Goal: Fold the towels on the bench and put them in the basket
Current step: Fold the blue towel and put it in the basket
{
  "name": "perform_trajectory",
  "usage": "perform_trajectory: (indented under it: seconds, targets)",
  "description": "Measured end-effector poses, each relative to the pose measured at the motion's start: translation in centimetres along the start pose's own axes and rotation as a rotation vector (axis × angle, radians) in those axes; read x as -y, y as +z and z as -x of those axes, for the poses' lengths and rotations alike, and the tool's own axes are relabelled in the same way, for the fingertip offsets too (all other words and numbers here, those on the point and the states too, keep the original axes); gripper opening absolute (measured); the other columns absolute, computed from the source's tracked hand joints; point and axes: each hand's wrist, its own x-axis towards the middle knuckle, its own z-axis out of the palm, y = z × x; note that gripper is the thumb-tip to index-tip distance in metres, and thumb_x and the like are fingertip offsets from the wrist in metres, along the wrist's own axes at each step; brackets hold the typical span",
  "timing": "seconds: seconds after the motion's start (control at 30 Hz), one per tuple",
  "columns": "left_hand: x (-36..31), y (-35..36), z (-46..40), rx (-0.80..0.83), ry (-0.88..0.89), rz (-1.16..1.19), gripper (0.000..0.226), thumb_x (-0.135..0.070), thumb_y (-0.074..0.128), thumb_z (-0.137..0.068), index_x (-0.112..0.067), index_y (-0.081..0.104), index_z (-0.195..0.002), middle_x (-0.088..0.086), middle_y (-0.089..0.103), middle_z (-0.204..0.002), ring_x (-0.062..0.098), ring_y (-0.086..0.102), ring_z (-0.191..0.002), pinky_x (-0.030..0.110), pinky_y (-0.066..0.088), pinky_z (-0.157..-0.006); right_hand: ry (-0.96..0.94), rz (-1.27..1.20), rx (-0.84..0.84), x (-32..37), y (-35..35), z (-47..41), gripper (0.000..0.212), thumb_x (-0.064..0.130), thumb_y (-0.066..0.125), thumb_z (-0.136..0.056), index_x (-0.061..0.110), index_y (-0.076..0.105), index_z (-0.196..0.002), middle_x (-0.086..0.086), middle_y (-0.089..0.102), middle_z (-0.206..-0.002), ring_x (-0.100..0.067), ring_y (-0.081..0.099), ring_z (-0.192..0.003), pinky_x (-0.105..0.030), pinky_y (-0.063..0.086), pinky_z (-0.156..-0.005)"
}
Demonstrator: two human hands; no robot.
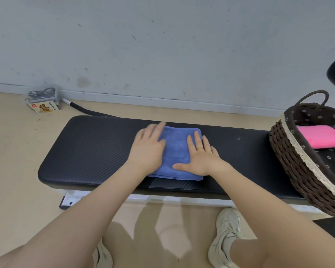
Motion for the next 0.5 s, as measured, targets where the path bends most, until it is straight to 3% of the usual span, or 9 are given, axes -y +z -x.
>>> perform_trajectory:
  seconds: [0.03, 0.07, 0.13, 0.2, 0.27, 0.33, 0.4, 0.5]
  targets:
    - [-0.3, 0.0, -0.2, -0.047, 0.112, -0.083, 0.037, -0.020, 0.039, -0.083, -0.008, 0.070, -0.100, 0.013, 0.037, -0.148, 0.031, 0.039, -0.134, 0.041, 0.033, -0.107, 0.005, 0.011, 0.024, 0.0, -0.3, -0.1, 0.112, 0.077, 0.045, -0.075, 0.022, -0.020, -0.147, -0.001, -0.035, -0.151, -0.026, -0.026, -0.142, -0.047, -0.001, -0.119]
    - [-0.4, 0.0, -0.3, 0.007, 0.186, -0.118, 0.046, -0.029, 0.035, -0.088, -0.007, 0.064, -0.116, 0.012, 0.035, -0.149, 0.028, 0.035, -0.137, 0.040, 0.028, -0.111, 0.008, 0.006, 0.035, 0.0, -0.5, -0.1, 0.114, 0.078, 0.046, -0.073, 0.023, -0.020, -0.147, -0.001, -0.036, -0.151, -0.026, -0.026, -0.142, -0.047, -0.001, -0.119]
    - [0.1, 0.6, -0.3, 0.273, 0.139, -0.094, 0.069, -0.052, 0.028, -0.094, -0.009, 0.021, -0.147, 0.008, 0.008, -0.158, 0.022, 0.007, -0.146, 0.036, 0.006, -0.119, 0.010, -0.028, 0.024, -0.2, -0.6, 0.2, 0.116, 0.079, 0.050, -0.070, 0.026, -0.017, -0.148, -0.002, -0.035, -0.151, -0.026, -0.026, -0.142, -0.047, 0.000, -0.119]
    - [0.4, 0.9, -0.1, 0.401, 0.051, -0.059, 0.089, -0.072, 0.024, -0.084, -0.016, 0.001, -0.150, 0.006, -0.006, -0.158, 0.020, -0.004, -0.147, 0.034, 0.000, -0.119, 0.001, -0.062, -0.087, -0.4, -0.2, 0.9, 0.109, 0.074, 0.054, -0.072, 0.024, -0.002, -0.150, -0.005, -0.027, -0.155, -0.027, -0.019, -0.145, -0.046, 0.005, -0.118]
    - [0.2, 1.2, 0.1, 0.382, 0.025, -0.016, 0.096, -0.076, 0.030, -0.079, -0.018, 0.000, -0.150, 0.006, -0.007, -0.158, 0.021, -0.005, -0.146, 0.034, 0.001, -0.120, -0.026, -0.164, -0.294, -0.7, 0.4, 1.7, 0.080, 0.055, 0.060, -0.081, 0.015, 0.028, -0.142, -0.007, -0.003, -0.159, -0.025, 0.004, -0.146, -0.039, 0.025, -0.113]
    - [-0.4, 1.0, 0.3, 0.387, 0.000, 0.024, 0.095, -0.070, 0.040, -0.082, -0.017, 0.001, -0.150, 0.006, -0.008, -0.158, 0.021, -0.006, -0.146, 0.034, 0.001, -0.119, -0.020, -0.387, -0.427, -1.2, 0.7, 2.2, 0.047, 0.033, 0.060, -0.088, 0.012, 0.042, -0.126, -0.008, 0.031, -0.146, -0.022, 0.039, -0.127, -0.031, 0.041, -0.090]
    - [-0.9, 0.8, 0.3, 0.380, -0.022, 0.023, 0.095, -0.069, 0.042, -0.082, -0.018, 0.000, -0.150, 0.006, -0.008, -0.158, 0.022, -0.006, -0.146, 0.034, 0.002, -0.120, 0.053, -0.585, -0.452, -2.0, 0.6, 2.5, 0.040, 0.026, 0.057, -0.089, 0.010, 0.042, -0.123, -0.007, 0.049, -0.125, -0.020, 0.052, -0.101, -0.031, 0.044, -0.079]
    - [-2.3, 0.8, 0.3, 0.377, -0.033, 0.014, 0.096, -0.070, 0.041, -0.081, -0.016, -0.001, -0.150, 0.007, -0.007, -0.158, 0.023, -0.004, -0.146, 0.035, 0.005, -0.120, 0.175, -0.730, -0.326, -2.9, 0.6, 2.7, 0.044, 0.032, 0.058, -0.087, 0.006, 0.044, -0.121, -0.008, 0.059, -0.110, -0.023, 0.058, -0.094, -0.037, 0.049, -0.079]
